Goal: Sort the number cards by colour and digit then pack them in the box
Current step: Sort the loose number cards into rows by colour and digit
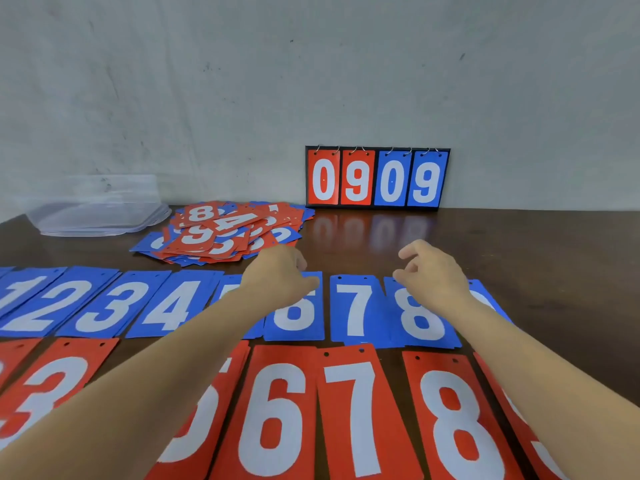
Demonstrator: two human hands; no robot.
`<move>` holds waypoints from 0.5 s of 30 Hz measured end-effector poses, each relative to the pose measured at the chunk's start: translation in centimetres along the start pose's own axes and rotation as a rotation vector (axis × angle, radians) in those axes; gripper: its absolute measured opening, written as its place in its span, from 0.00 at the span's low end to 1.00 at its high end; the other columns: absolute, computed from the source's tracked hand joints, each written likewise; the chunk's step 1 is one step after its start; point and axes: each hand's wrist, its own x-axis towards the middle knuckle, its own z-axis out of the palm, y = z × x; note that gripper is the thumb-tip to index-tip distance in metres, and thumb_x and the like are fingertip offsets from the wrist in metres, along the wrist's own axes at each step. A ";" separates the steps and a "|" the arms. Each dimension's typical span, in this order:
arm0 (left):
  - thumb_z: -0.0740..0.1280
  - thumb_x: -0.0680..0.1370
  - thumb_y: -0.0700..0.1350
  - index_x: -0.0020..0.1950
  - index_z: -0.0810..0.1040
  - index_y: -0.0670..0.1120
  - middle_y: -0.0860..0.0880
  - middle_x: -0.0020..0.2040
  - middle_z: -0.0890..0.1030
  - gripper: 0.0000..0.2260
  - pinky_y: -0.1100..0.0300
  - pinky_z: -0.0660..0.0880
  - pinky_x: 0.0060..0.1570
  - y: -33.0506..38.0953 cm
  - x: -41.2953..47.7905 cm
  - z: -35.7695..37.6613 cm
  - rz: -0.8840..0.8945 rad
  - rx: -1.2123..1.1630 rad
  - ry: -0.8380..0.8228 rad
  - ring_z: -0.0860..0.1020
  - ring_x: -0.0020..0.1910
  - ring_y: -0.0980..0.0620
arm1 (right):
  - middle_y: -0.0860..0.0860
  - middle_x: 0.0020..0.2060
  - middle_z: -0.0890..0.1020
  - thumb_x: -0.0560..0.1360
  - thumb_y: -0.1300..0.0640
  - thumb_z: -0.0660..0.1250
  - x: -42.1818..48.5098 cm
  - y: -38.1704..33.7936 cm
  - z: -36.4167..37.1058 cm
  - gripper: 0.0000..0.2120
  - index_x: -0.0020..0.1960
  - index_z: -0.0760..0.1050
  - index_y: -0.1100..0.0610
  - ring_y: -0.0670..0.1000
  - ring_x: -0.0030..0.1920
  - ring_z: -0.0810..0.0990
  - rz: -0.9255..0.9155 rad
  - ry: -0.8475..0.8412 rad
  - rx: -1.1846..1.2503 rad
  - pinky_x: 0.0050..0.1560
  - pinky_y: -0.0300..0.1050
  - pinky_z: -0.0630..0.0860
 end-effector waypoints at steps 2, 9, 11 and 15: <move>0.71 0.75 0.53 0.62 0.79 0.45 0.49 0.53 0.82 0.19 0.53 0.79 0.53 -1.3 0.0 -0.9 0.015 0.011 0.012 0.80 0.50 0.51 | 0.45 0.43 0.79 0.77 0.52 0.67 -0.1 -1.9 0.4 0.13 0.60 0.72 0.51 0.49 0.43 0.79 -0.019 -0.030 0.013 0.45 0.47 0.78; 0.71 0.75 0.51 0.59 0.78 0.45 0.51 0.41 0.80 0.16 0.53 0.79 0.49 -7.8 0.4 -4.6 0.026 -0.019 0.011 0.80 0.45 0.51 | 0.47 0.52 0.80 0.76 0.51 0.68 -0.1 -9.0 3.2 0.11 0.58 0.75 0.51 0.50 0.51 0.79 -0.008 -0.096 -0.003 0.54 0.51 0.78; 0.72 0.74 0.52 0.58 0.79 0.46 0.51 0.43 0.80 0.16 0.53 0.79 0.49 -10.5 0.8 -6.0 0.022 -0.013 0.012 0.80 0.46 0.50 | 0.48 0.53 0.79 0.76 0.51 0.68 0.2 -11.3 4.4 0.11 0.57 0.76 0.52 0.50 0.51 0.79 -0.005 -0.114 -0.004 0.54 0.51 0.78; 0.72 0.74 0.52 0.54 0.80 0.46 0.50 0.47 0.81 0.14 0.55 0.77 0.47 -16.2 2.0 -9.1 -0.011 0.002 -0.006 0.79 0.47 0.51 | 0.58 0.53 0.82 0.76 0.53 0.69 0.8 -15.7 7.0 0.14 0.55 0.78 0.62 0.57 0.52 0.80 0.034 -0.115 0.008 0.55 0.56 0.78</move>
